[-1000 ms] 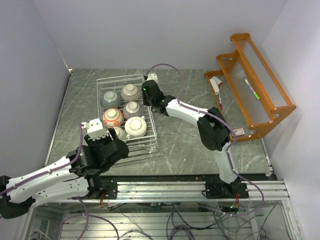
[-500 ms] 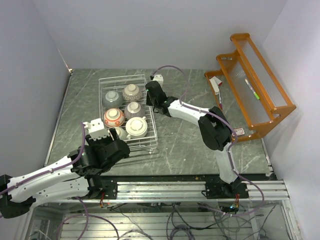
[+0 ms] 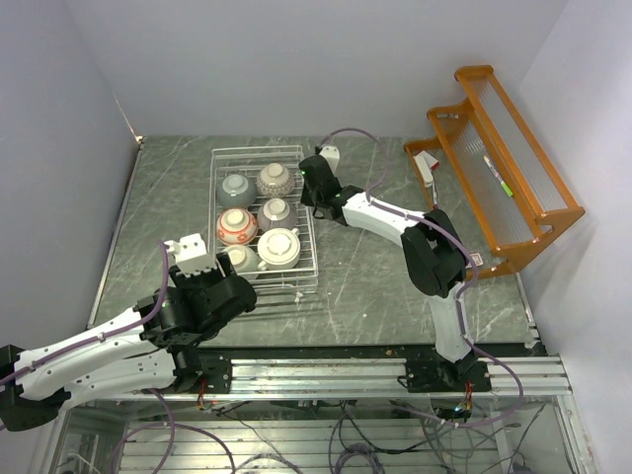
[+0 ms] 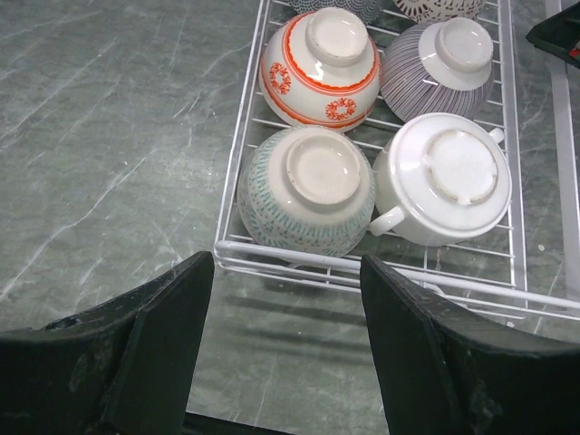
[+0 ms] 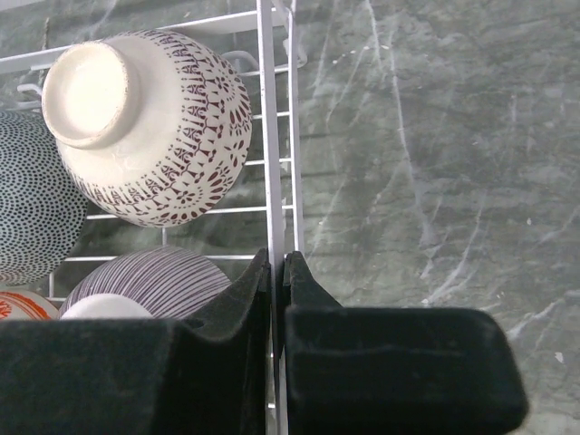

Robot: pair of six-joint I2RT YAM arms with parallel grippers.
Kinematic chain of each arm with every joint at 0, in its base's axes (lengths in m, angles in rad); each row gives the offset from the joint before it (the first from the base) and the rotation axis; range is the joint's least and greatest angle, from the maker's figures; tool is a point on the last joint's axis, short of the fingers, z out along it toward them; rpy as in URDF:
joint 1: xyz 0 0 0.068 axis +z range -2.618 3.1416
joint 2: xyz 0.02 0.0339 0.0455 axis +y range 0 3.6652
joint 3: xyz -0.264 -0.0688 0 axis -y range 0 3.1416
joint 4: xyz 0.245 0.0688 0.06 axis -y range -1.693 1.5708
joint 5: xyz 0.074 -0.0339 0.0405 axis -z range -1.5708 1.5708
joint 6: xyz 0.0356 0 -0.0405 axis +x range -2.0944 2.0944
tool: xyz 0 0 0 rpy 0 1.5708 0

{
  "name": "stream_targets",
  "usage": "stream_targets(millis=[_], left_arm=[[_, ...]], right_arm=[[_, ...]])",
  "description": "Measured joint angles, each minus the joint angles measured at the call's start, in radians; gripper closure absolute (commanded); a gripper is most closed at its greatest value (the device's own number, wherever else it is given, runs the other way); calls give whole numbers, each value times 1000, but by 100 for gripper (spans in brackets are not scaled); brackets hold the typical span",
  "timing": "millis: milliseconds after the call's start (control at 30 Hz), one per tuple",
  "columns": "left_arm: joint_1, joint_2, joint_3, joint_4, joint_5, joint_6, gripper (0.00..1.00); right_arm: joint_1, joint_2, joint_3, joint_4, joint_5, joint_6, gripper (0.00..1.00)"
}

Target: Unload the bowls from the dish rack

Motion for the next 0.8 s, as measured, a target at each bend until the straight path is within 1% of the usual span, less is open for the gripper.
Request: stream_targets(millis=[233, 533, 800], left_arm=[[0, 8, 0, 22, 0, 18, 23], [0, 35, 0, 43, 0, 21, 23], [0, 35, -32, 83, 5, 35, 23]], right_arm=[[-31, -8, -7, -13, -16, 41, 100], [-34, -8, 1, -31, -15, 116, 100], [-21, 30, 74, -98, 29, 137, 100]])
